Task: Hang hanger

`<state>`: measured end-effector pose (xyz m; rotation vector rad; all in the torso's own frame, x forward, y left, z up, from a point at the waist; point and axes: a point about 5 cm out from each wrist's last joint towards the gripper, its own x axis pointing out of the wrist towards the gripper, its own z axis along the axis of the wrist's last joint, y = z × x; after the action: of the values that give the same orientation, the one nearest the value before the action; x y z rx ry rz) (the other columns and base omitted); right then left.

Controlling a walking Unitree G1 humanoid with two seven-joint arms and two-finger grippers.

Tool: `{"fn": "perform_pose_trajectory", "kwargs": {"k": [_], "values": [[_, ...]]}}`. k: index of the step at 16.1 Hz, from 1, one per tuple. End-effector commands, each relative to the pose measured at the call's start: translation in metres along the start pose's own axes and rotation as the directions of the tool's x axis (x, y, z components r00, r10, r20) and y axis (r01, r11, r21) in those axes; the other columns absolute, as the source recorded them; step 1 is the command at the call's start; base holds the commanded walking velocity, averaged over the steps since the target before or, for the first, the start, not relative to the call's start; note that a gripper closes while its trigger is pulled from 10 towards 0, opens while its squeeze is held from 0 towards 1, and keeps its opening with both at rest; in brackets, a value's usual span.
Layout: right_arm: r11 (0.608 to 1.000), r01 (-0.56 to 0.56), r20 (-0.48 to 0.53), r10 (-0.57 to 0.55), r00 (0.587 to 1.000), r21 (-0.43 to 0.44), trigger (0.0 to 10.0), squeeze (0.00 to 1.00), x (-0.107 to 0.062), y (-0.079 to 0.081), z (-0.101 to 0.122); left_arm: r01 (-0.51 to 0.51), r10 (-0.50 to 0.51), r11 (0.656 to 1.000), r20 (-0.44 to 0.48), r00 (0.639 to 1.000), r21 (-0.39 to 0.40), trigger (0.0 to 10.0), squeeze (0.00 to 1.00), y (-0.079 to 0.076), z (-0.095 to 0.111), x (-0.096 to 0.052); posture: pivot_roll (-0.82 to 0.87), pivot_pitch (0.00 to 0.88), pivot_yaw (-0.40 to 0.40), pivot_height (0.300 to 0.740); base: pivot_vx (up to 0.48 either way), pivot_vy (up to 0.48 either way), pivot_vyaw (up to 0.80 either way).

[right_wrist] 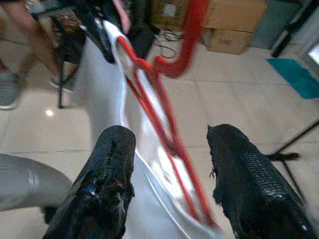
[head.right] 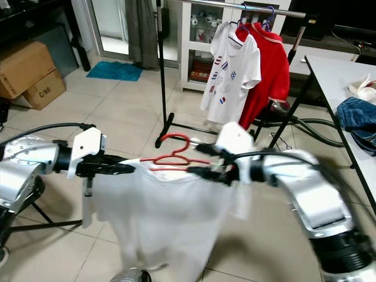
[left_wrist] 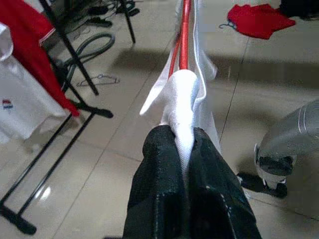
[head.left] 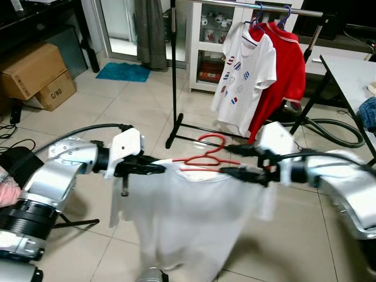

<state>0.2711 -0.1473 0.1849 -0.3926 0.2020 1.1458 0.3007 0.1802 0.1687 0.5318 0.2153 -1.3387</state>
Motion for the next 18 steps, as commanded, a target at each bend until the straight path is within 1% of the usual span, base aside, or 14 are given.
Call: {"fn": "perform_pose_trajectory", "kwargs": {"k": [1, 2, 3, 4, 5, 7, 10, 13, 18], "values": [[1.000, -0.014, 0.018, 0.013, 1.000, 0.009, 10.0, 0.00, 0.004, 0.002, 0.007, 0.008, -0.010, 0.999, 0.042, 0.999, 0.049, 0.0, 0.00, 0.001, 0.010, 0.001, 0.05, 0.000, 0.009, 0.740, 0.000, 0.000, 0.00], [0.999, -0.021, 0.024, 0.020, 1.000, 0.026, 9.5, 0.00, 0.007, 0.002, 0.007, 0.013, -0.015, 0.998, 0.049, 0.999, 0.055, 0.0, 0.00, 0.001, 0.011, 0.002, 0.05, 0.000, 0.009, 0.740, 0.000, 0.000, 0.00], [0.998, -0.024, 0.034, 0.022, 0.999, 0.052, 4.4, 0.00, 0.013, 0.004, 0.007, 0.017, -0.021, 0.998, 0.060, 0.998, 0.057, 0.0, 0.00, 0.001, 0.013, 0.004, 0.05, 0.000, 0.008, 0.740, 0.000, 0.000, 0.00], [0.998, -0.022, 0.040, 0.020, 0.999, 0.063, 1.5, 0.00, 0.015, 0.004, 0.007, 0.021, -0.025, 0.998, 0.062, 0.998, 0.057, 0.0, 0.00, 0.001, 0.013, 0.004, 0.05, 0.000, 0.008, 0.740, 0.000, 0.000, 0.00], [0.997, -0.030, 0.053, 0.026, 0.998, 0.078, 0.0, 0.00, 0.020, 0.006, 0.009, 0.032, -0.036, 0.998, 0.068, 0.997, 0.055, 0.0, 0.00, 0.000, 0.014, 0.006, 0.05, 0.000, 0.010, 0.740, 0.000, 0.000, 0.00], [0.996, -0.033, 0.057, 0.029, 0.998, 0.081, 0.0, 0.00, 0.021, 0.006, 0.009, 0.034, -0.038, 0.998, 0.069, 0.997, 0.055, 0.0, 0.00, -0.001, 0.014, 0.006, 0.05, 0.000, 0.012, 0.740, 0.000, 0.000, 0.00], [0.998, -0.052, 0.049, 0.049, 0.998, 0.047, 0.0, 0.00, 0.018, 0.006, 0.009, 0.037, -0.040, 0.998, 0.068, 0.997, 0.053, 0.0, 0.00, 0.001, 0.013, 0.005, 0.05, 0.000, 0.012, 0.740, 0.000, 0.000, 0.00], [0.998, -0.061, 0.044, 0.059, 0.997, 0.036, 0.0, 0.00, 0.017, 0.006, 0.010, 0.040, -0.043, 0.998, 0.061, 0.997, 0.052, 0.0, 0.00, 0.001, 0.012, 0.004, 0.05, 0.000, 0.012, 0.740, 0.000, 0.000, 0.00], [0.997, -0.076, 0.040, 0.074, 0.996, 0.032, 0.0, 0.00, 0.017, 0.006, 0.010, 0.025, -0.029, 0.998, 0.059, 0.998, 0.056, 0.0, 0.00, 0.004, 0.013, 0.003, 0.05, 0.000, 0.012, 0.740, 0.000, 0.000, 0.00]]}}
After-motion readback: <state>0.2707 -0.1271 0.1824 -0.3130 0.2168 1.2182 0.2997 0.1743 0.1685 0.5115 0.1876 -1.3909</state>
